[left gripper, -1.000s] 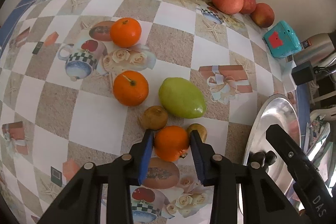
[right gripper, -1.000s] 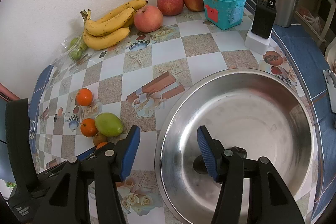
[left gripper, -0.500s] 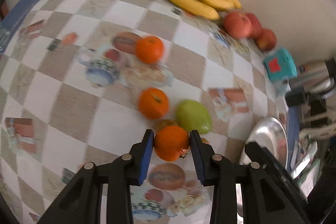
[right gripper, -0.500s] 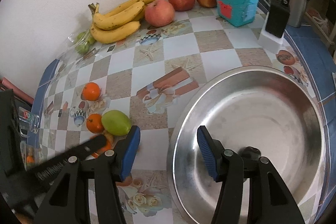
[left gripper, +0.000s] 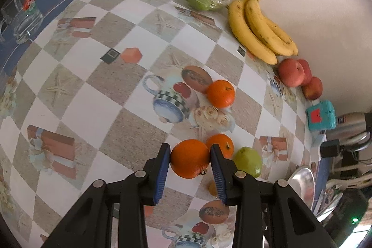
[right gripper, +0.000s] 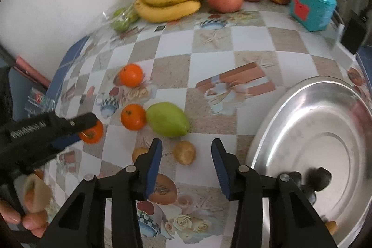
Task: Organize fruits
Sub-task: 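Close the right tool on a brown kiwi while the left tool holds the orange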
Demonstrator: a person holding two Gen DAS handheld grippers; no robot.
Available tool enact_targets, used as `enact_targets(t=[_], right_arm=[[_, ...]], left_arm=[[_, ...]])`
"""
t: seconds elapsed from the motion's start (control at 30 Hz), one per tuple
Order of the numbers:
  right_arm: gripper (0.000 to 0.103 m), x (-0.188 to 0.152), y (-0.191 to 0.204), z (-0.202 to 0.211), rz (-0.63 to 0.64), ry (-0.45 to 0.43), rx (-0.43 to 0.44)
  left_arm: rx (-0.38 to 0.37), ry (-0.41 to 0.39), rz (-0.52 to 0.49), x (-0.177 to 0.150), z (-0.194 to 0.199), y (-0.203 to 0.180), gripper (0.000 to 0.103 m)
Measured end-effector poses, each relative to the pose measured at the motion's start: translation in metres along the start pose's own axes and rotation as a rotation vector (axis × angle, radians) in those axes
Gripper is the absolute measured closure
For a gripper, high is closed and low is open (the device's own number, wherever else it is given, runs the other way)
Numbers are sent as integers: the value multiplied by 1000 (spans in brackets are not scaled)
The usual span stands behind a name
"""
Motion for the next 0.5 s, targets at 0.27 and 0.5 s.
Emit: enact_targets(t=[0.27,0.5], right_arm=[[62,-6,0,-27,10,59,-25],[63,-5,5,-31,37,52,-54]], left_arm=[[-16,13,11,1,-2,3,65],[-22,23,20,2,-4,6,65]])
Point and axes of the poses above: each gripper's, at about its wrist camera, not at the fingertips, and z roughly against the way its jaws point, y to its left, x to its top, the point moved 3 cm from there along -z, roughly the way its jaws point, and after that the axes turned 11 degrees about x, right-handed, at the moved point
